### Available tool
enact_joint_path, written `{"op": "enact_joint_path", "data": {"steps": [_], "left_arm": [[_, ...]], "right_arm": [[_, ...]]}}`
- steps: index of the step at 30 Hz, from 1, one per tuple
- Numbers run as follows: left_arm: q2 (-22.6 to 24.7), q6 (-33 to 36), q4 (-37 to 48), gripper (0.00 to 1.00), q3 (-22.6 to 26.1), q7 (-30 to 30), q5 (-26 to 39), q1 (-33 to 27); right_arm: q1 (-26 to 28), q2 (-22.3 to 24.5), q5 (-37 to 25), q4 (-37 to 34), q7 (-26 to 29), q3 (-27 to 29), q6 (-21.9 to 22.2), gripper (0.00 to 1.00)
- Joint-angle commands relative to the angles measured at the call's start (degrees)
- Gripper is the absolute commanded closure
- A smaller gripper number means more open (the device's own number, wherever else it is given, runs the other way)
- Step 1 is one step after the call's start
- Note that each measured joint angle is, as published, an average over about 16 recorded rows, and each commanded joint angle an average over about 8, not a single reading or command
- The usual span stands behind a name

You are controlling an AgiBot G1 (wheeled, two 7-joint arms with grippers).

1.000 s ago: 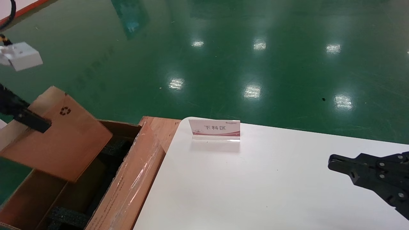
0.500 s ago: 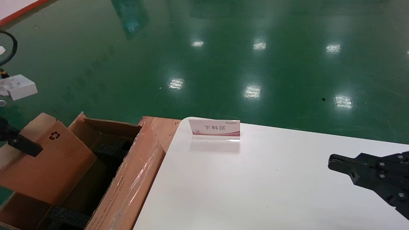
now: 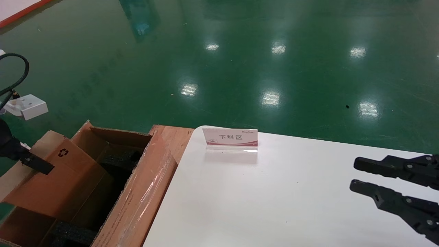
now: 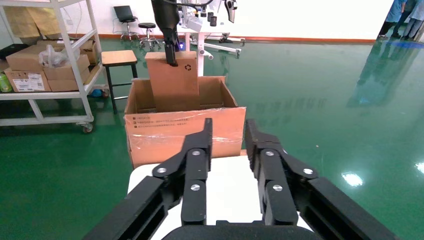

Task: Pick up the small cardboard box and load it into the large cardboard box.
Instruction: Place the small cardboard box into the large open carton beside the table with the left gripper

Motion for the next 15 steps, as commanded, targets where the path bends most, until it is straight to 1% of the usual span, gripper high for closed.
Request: {"op": "enact_joint_path", "data": {"steps": [1, 15], "left_arm": [[-0.1, -1.0, 0.7, 1.00, 0.1, 0.3, 0.0, 1.1], [2.3, -5.8, 9.2, 1.00, 0.5, 3.4, -2.3, 10.0]], "right_arm": [[0.0, 0.0, 0.0, 0.0, 0.0, 0.0, 0.0, 0.00], [0.0, 0.0, 0.0, 0.0, 0.0, -0.1, 0.0, 0.00]]}}
